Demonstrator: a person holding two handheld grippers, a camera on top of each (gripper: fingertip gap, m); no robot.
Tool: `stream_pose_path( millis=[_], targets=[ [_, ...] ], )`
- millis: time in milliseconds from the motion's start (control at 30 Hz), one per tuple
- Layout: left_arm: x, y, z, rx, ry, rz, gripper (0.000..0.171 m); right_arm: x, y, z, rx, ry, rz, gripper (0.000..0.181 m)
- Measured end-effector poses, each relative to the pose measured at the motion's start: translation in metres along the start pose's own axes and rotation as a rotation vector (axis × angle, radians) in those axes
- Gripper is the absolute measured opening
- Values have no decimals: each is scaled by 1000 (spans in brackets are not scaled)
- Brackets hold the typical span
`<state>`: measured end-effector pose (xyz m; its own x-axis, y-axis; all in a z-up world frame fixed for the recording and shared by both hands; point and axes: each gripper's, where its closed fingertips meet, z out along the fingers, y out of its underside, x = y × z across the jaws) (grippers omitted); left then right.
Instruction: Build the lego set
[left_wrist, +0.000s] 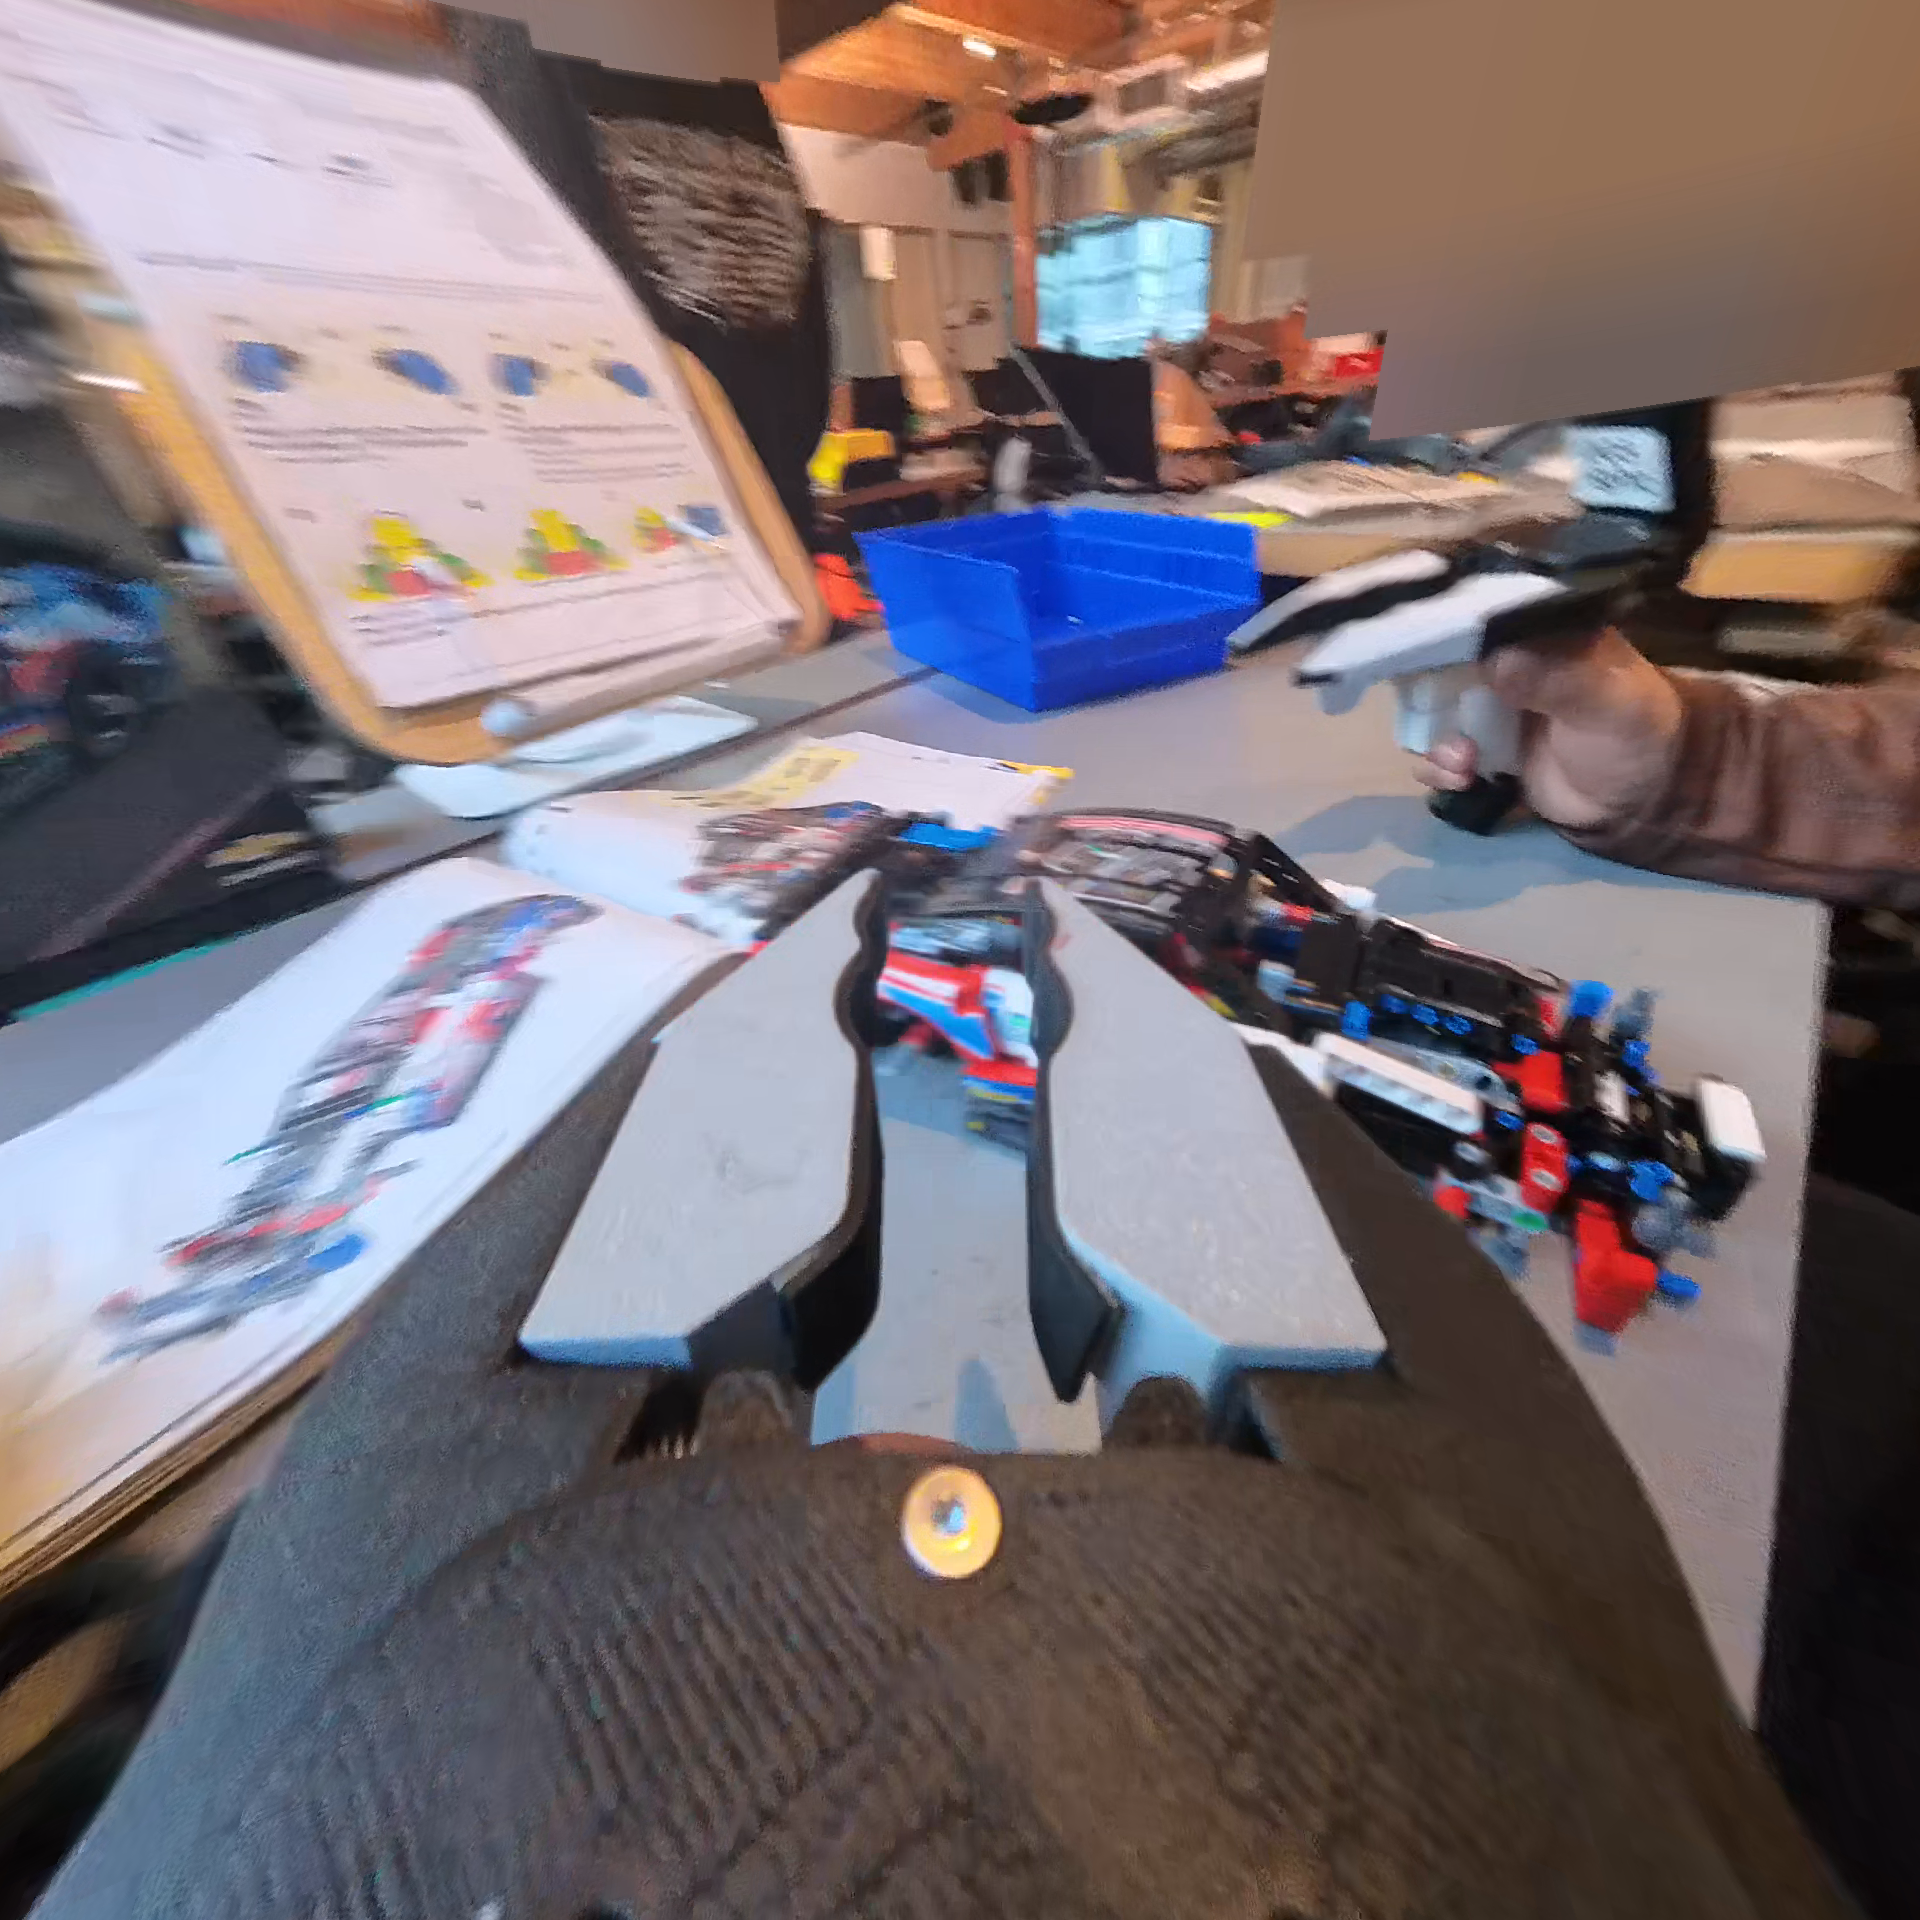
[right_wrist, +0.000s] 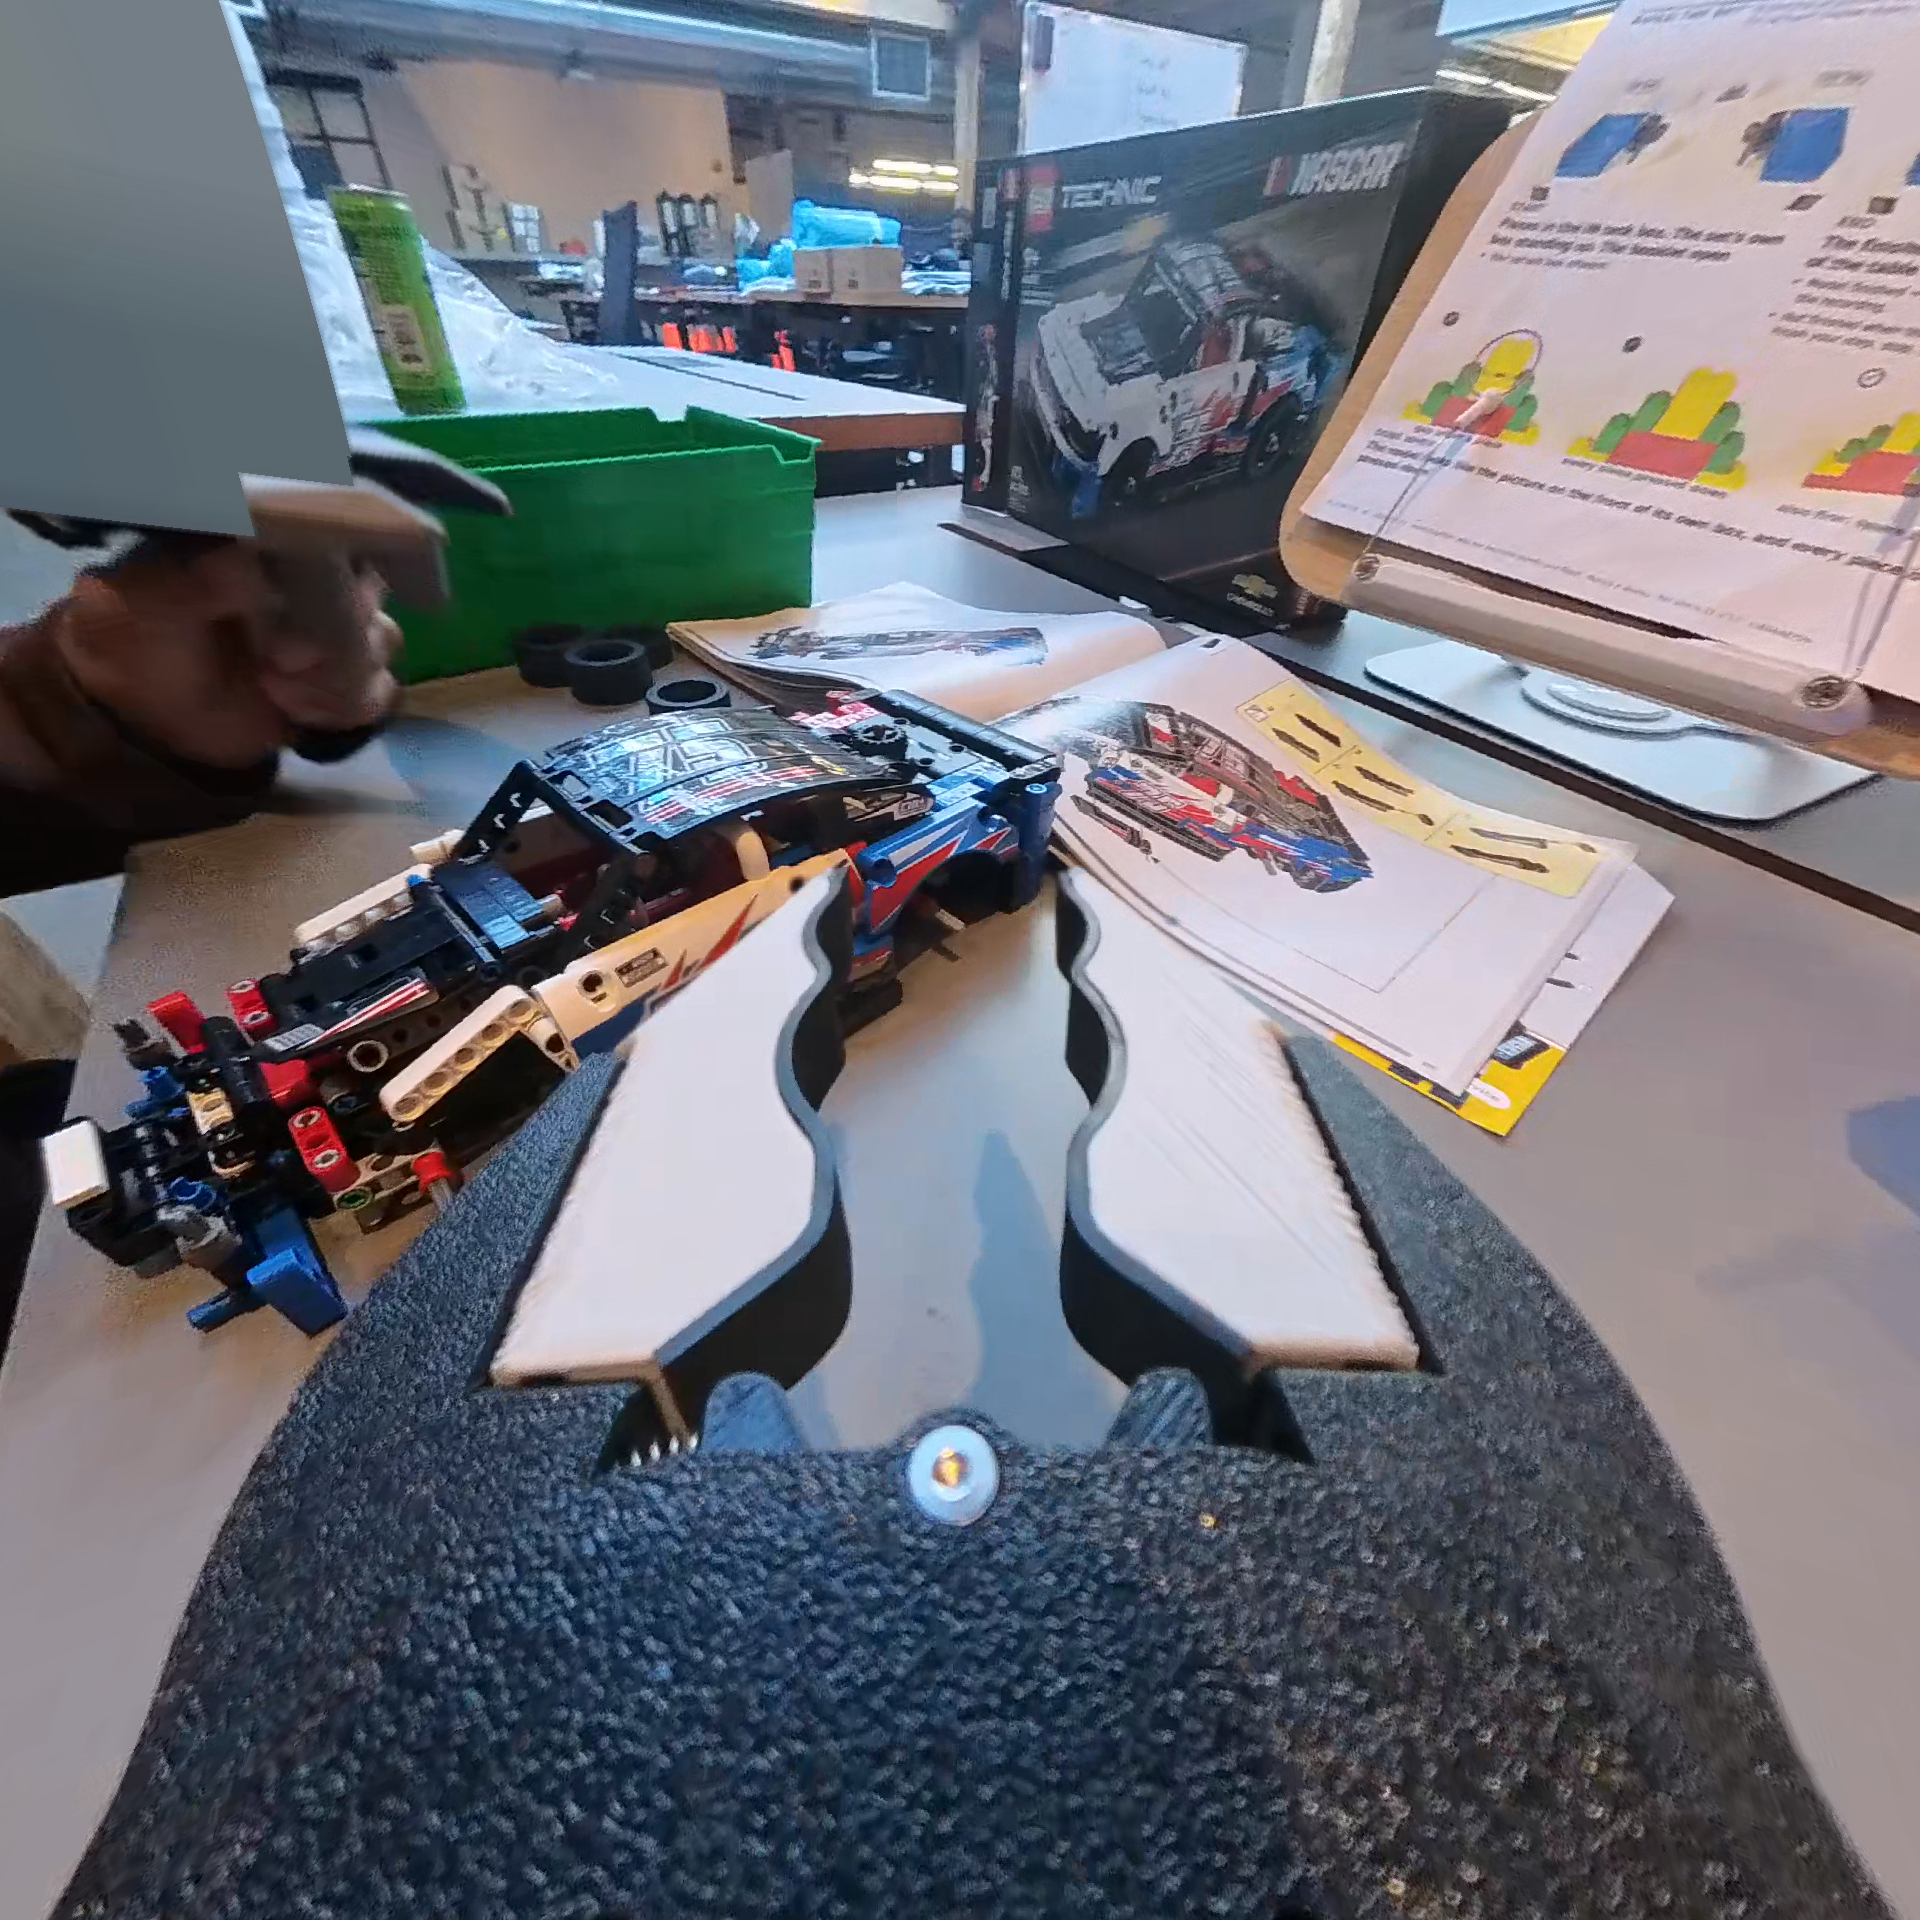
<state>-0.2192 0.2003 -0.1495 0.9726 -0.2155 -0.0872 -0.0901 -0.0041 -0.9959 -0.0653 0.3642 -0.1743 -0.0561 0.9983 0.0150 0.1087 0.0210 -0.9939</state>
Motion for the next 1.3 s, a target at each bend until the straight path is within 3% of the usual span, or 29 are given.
stream_pose_path(
  millis=[100, 233, 300, 400, 433, 500, 567, 700, 833, 967, 1067, 1167, 1300],
  targets=[
    [-45, -24, -38, 25, -207, -14, 17, 6, 1, -3, -2, 45, -4, 39],
    [-70, -8, -68, -185, -278, -67, 24, 8, 5, -2, -31, 66, 9, 38],
    [-63, 13, -72, -309, -222, -166, 27, -2, 9, 1, -66, 16, 53, 32],
    [-21, 45, -51, -426, 13, -369, 34, -42, 34, 10, -263, -204, 257, 9],
    [-10, 53, -39, -432, 71, -399, 24, -52, 43, 15, -324, -237, 308, 12],
    [7, 73, -17, -488, 152, -435, 0, -56, 54, 26, -396, -177, 326, 30],
    [18, 91, 2, -572, 193, -452, 0, -58, 60, 34, -446, -130, 317, 30],
    [47, 116, 23, -774, 268, -358, 0, -79, 76, 30, -552, -205, 361, 0],
    [49, 116, 38, -750, 179, -148, 0, -91, 78, 10, -557, -230, 315, 0],
    [63, 114, 59, -743, 172, -144, 0, -121, 82, -18, -586, -345, 350, 2],
    [63, 107, 104, -689, 139, -19, 0, -118, 85, -27, -590, -293, 404, 5],
    [75, 98, 142, -653, 231, -12, 0, -111, 89, -35, -611, -242, 353, 0],
    [57, 75, 154, -521, 226, -8, 0, -74, 92, -48, -589, -38, 260, 0]
  ],
)
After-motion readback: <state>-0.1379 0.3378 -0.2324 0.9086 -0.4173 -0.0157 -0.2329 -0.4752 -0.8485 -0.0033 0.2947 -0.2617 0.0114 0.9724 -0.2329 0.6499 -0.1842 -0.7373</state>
